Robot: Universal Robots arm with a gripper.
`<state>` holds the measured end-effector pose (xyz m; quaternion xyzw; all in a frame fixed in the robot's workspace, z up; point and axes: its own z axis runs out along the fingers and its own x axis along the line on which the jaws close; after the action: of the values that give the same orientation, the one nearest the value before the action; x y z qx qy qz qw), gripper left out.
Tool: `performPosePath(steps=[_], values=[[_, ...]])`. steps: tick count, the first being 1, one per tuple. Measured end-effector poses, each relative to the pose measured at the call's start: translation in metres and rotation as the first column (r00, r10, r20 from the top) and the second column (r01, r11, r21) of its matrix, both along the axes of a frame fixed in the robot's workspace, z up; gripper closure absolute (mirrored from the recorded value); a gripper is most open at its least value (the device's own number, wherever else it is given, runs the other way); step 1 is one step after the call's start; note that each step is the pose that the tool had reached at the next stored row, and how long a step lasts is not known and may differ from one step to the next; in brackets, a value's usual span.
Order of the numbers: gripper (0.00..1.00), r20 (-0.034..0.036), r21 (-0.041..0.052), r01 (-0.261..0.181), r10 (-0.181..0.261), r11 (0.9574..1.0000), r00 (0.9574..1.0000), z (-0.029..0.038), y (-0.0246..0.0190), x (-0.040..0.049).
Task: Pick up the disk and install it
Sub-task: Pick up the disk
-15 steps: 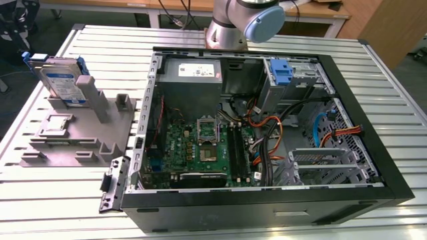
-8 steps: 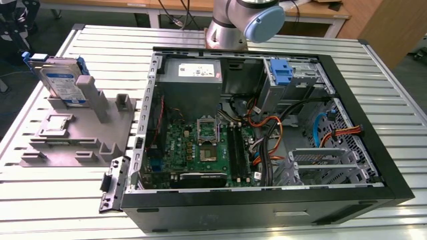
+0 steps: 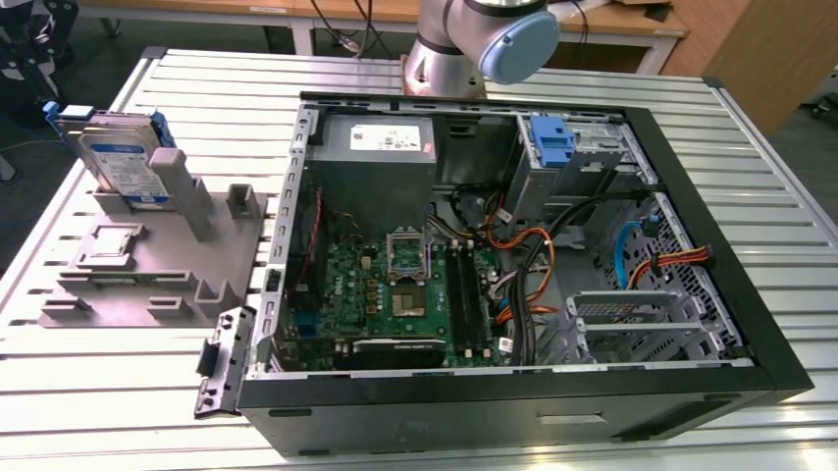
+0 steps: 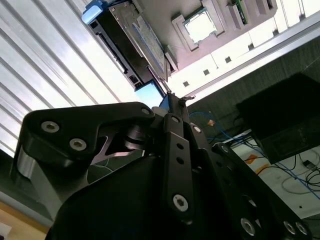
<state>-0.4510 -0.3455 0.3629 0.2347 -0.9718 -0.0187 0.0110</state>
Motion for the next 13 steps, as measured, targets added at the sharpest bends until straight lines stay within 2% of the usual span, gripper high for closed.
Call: performPosePath(steps=[2, 5, 13], values=[[0.9, 0.0001, 0.0, -0.009, 0.009, 1.0, 1.0, -0.0001, 0.0, 0.0], [0.9, 0.0001, 0.0, -0.044, 0.044, 0.999, 0.999, 0.0, 0.0, 0.0], [0.9, 0.0, 0.0, -0.129, 0.129, 0.9916, 0.9916, 0.0, 0.0, 0.0]])
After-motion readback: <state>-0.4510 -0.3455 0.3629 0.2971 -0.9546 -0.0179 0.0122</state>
